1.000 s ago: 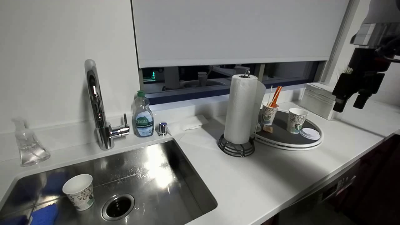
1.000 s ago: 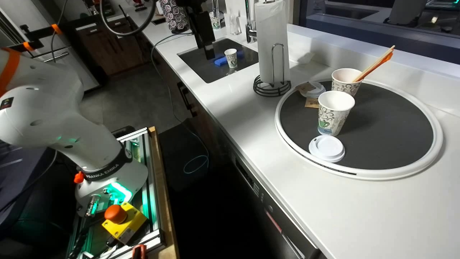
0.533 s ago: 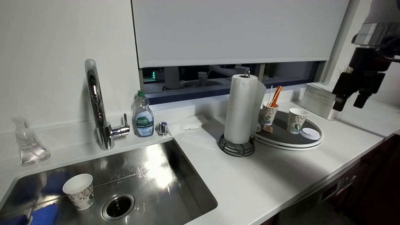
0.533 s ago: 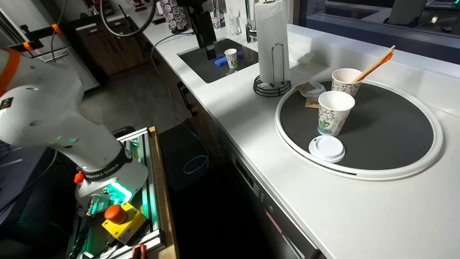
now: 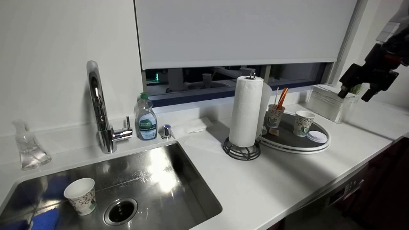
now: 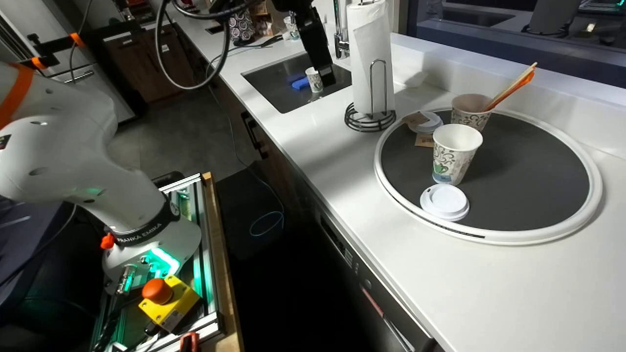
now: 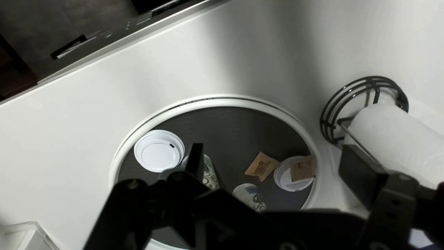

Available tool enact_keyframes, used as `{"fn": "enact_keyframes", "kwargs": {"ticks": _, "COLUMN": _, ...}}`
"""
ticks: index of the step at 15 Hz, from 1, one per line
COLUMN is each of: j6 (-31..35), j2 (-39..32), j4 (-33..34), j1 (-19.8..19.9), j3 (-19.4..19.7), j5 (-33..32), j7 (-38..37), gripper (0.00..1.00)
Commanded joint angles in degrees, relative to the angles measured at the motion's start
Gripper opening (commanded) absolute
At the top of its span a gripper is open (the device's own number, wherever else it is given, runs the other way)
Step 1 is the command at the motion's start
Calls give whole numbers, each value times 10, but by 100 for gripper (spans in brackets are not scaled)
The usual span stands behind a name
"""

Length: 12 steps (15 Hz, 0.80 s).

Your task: Tear one paper towel from the roll and use it to wipe the countertop.

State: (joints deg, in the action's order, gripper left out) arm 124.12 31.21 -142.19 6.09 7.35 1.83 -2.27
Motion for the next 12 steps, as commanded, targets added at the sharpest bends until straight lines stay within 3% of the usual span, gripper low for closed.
{"fn": "enact_keyframes", "kwargs": {"ticks": 1, "j6": 4, "j2": -19, "j4": 36, "j1": -4, "j3": 12, "j5": 57, "j7": -13, "gripper": 100}}
{"fn": "enact_keyframes", "kwargs": {"ticks": 4, "j6": -22, "j2": -29, "j4": 78, "j1": -26, "j3": 2, "j5": 88, "j7": 5, "gripper": 100}}
{"fn": "enact_keyframes", "kwargs": {"ticks": 6, "j6": -45, "j2": -41, "j4": 111, "j1": -31, "j3": -17, "j5": 76, "j7": -7, "gripper": 100}}
{"fn": "enact_keyframes", "kwargs": {"ticks": 7, "j6": -15, "j2": -20, "j4": 76, "j1": -21, "j3": -10, "j5": 70, "j7": 1, "gripper": 100}}
{"fn": "enact_keyframes", "kwargs": {"ticks": 12, "j6": -1, "j2": -31, "j4": 85, "j1": -26, "j3": -19, "j5": 76, "j7": -5, "gripper": 100}}
